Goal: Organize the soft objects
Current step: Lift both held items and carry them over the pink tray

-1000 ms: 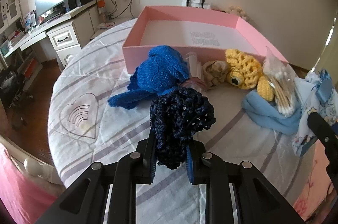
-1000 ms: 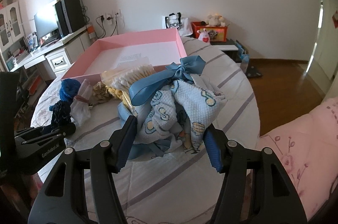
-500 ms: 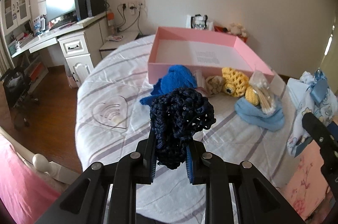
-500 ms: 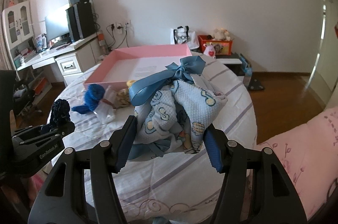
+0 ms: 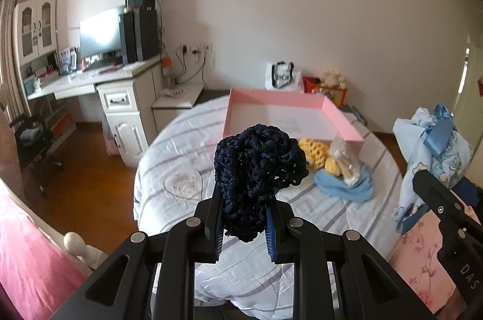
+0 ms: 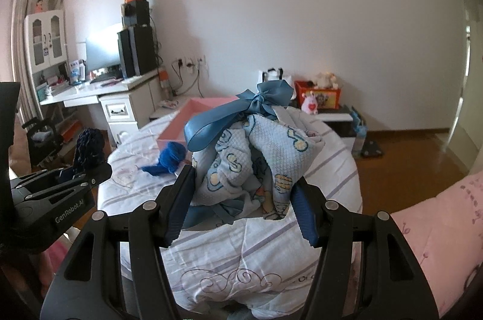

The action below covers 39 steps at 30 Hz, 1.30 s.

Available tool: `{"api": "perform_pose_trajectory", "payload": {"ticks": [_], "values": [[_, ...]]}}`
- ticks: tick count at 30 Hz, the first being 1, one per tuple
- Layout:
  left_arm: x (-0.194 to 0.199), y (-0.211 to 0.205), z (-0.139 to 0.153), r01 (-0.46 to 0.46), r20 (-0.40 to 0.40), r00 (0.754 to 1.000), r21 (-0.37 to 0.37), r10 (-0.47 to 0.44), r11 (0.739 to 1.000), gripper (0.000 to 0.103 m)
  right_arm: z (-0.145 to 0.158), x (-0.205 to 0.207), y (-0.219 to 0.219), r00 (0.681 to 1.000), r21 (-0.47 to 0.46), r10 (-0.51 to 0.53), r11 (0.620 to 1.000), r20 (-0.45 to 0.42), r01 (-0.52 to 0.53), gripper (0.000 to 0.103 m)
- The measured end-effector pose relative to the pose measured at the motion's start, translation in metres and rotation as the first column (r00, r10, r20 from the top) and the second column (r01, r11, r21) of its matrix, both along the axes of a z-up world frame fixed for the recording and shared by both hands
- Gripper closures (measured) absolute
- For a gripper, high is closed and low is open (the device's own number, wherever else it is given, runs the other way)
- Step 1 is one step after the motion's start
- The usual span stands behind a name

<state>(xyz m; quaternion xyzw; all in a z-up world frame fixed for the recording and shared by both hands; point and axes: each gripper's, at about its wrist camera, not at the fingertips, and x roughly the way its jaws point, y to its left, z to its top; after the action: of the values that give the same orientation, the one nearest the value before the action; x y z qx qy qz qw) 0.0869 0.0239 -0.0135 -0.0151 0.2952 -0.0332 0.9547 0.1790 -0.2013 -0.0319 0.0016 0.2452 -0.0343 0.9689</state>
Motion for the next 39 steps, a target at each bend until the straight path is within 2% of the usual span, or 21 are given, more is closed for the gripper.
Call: {"api": "perform_pose_trajectory", "payload": {"ticks": [13,21,32,39], "values": [[-0.082,0.001,0.037,0.043,0.142,0.989,0.012,-0.044,0.999,0.084,0.036,-0.045,0.014,0.993,-0.031,0.011,0.999,0.117,-0.007,0.045],[-0.128,0.015,0.039,0.049,0.193,0.980,0.011,-0.050,0.999,0.084,0.049,-0.063,0.023,0.986,-0.047,0.025,0.999,0.164,-0.018,0.045],[-0.144,0.019,0.029,0.045,0.191,0.981,0.012,-0.046,0.999,0.084,0.048,-0.068,0.020,0.986,-0.045,0.023,0.999,0.168,-0.016,0.045],[-0.128,0.017,0.032,0.043,0.182,0.982,0.012,-0.045,0.999,0.084,0.049,-0.060,0.022,0.987,-0.039,0.009,0.999,0.159,-0.003,0.045]]}}
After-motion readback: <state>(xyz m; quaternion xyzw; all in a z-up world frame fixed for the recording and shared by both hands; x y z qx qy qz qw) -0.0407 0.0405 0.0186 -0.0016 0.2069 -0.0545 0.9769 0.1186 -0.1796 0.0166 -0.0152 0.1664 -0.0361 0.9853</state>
